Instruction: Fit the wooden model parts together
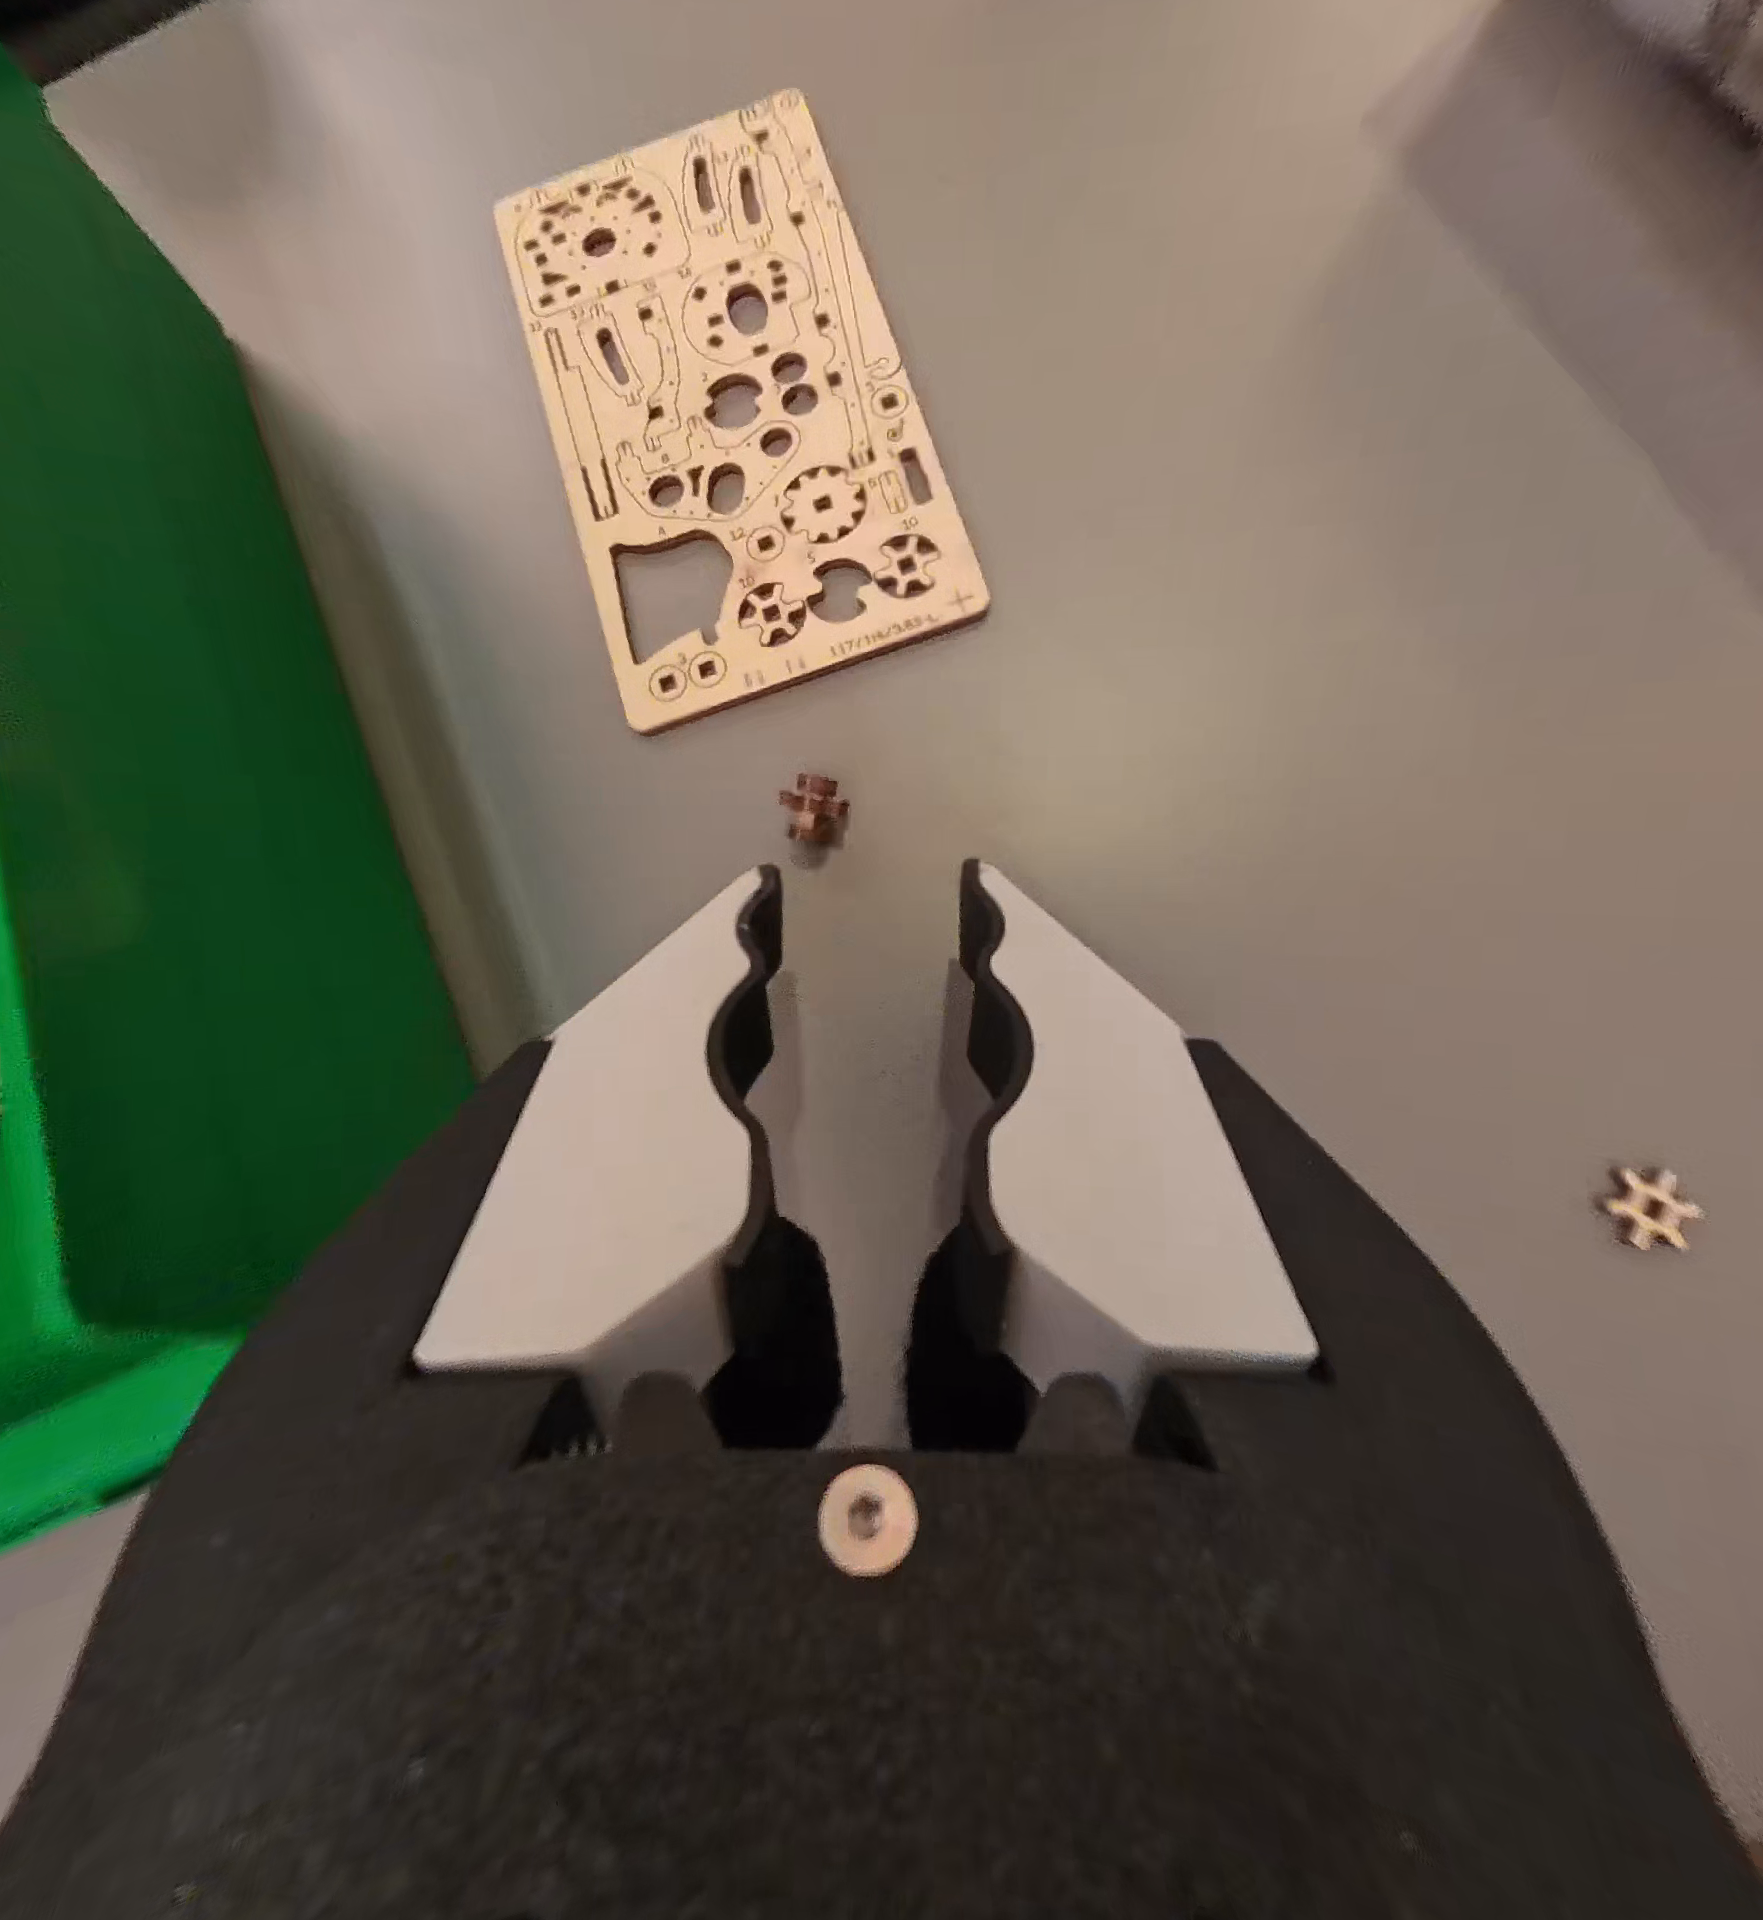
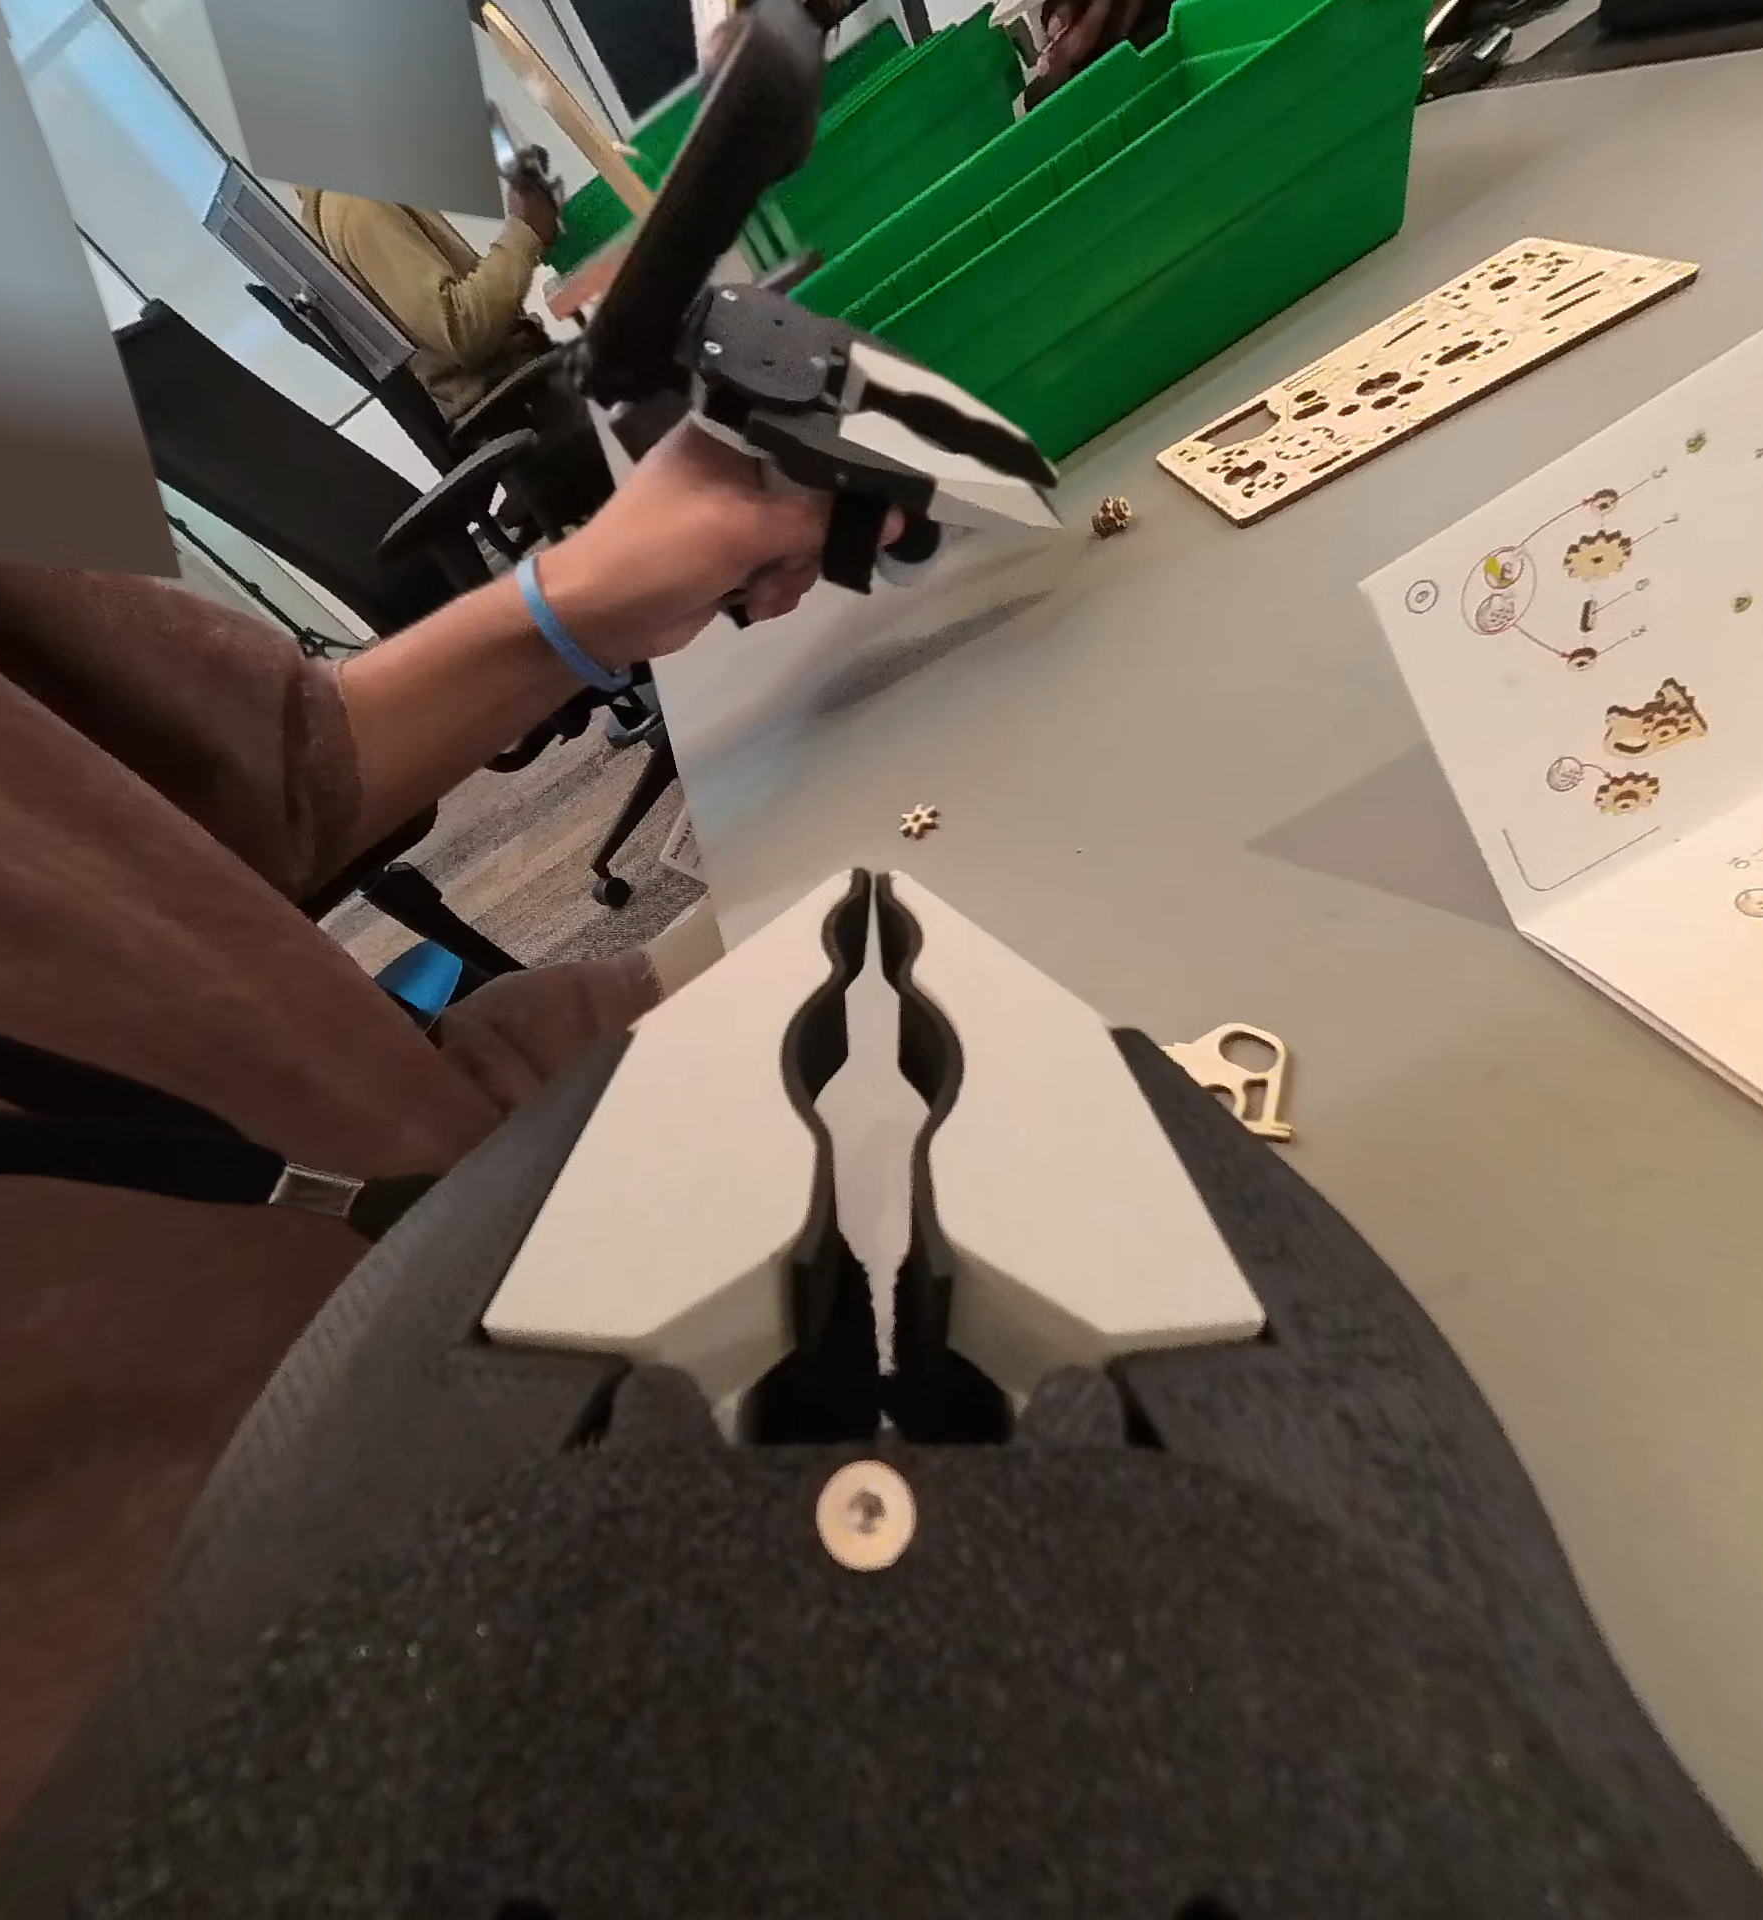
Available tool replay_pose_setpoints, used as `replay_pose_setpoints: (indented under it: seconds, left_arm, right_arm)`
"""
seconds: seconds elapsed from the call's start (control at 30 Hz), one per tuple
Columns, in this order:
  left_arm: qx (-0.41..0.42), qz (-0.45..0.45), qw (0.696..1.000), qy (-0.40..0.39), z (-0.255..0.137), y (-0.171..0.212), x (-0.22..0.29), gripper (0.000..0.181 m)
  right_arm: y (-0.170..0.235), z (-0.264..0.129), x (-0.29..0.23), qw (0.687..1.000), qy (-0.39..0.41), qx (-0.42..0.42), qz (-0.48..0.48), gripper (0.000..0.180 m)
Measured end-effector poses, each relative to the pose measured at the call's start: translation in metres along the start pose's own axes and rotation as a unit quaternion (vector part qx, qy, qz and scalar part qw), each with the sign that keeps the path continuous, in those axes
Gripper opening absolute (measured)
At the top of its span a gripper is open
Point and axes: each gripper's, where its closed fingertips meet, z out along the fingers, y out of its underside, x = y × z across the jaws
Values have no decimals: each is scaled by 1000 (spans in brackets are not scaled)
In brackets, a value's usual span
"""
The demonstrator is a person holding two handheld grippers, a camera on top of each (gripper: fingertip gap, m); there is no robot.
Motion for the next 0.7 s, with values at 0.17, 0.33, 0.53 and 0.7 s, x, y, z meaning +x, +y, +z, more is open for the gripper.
replay_pose_setpoints:
  seconds: [0.17, 0.33, 0.53, 0.7]
  left_arm:
    - [-30, 47, 998, -42, 30, 3, -15, 31]
    - [-25, 38, 999, -17, 38, -2, -11, 13]
    - [123, -109, 963, 212, -11, -57, 52, 12]
    - [220, -306, 776, 505, -92, -106, 117, 12]
  right_arm:
    - [2, -2, 4, 1000, 5, -4, -2, 1]
    - [-2, -5, 8, 1000, 5, 6, 9, 1]
    - [-8, -8, 14, 999, 31, 22, -1, 1]
    - [-34, -5, -5, 994, 32, 91, -51, 25]
